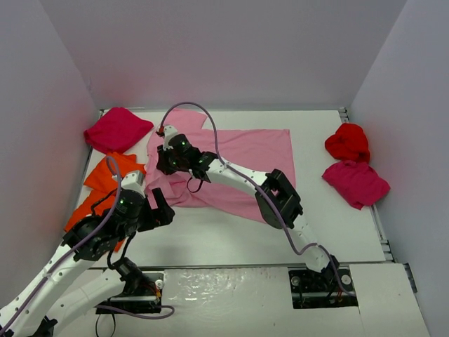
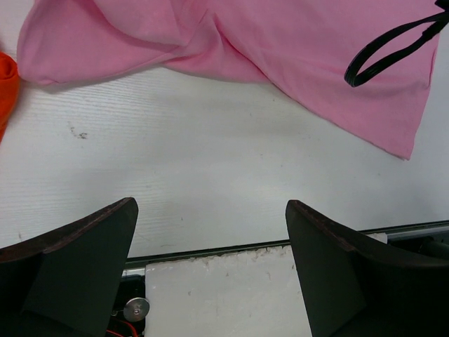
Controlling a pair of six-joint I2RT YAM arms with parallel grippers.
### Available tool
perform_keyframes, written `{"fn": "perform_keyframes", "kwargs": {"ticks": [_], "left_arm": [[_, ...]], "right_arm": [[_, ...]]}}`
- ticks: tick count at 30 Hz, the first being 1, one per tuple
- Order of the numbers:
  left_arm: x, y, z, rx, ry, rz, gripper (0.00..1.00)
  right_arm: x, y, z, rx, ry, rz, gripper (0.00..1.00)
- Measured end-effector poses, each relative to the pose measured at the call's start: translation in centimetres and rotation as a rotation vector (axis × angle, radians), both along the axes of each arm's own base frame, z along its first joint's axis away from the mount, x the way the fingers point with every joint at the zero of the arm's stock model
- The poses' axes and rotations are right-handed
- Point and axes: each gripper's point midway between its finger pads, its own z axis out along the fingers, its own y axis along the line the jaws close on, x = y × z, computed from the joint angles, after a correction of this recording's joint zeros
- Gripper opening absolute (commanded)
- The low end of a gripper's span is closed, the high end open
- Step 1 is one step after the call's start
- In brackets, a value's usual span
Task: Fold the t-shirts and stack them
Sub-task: Fold the tshirt
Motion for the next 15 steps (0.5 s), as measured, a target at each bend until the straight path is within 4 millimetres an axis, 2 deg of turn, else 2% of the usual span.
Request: {"fn": "perform_keyframes", "kwargs": {"ticks": [6, 12, 13, 15], "left_arm": [[-0.1, -0.4, -0.9, -0.001, 0.022, -0.014, 0.84], [0.0, -0.6, -0.8, -0.008, 0.017, -0.017, 0.84], [0.0, -0.6, -0.8, -0.009, 0.017, -0.017, 0.84], [0.1, -0.7, -1.0, -0.008, 0.020, -0.019, 0.84]], "right_arm": [[1.3, 0.8, -1.3, 0.020, -0.013, 0.010, 0.13], [3.6, 0.1, -2.5, 0.035, -0.049, -0.008, 0.14], [4.0, 0.1, -2.4, 0.041, -0.060, -0.010, 0.19], [4.7, -0.1, -2.3, 0.053, -0.077, -0.018, 0.38]]}}
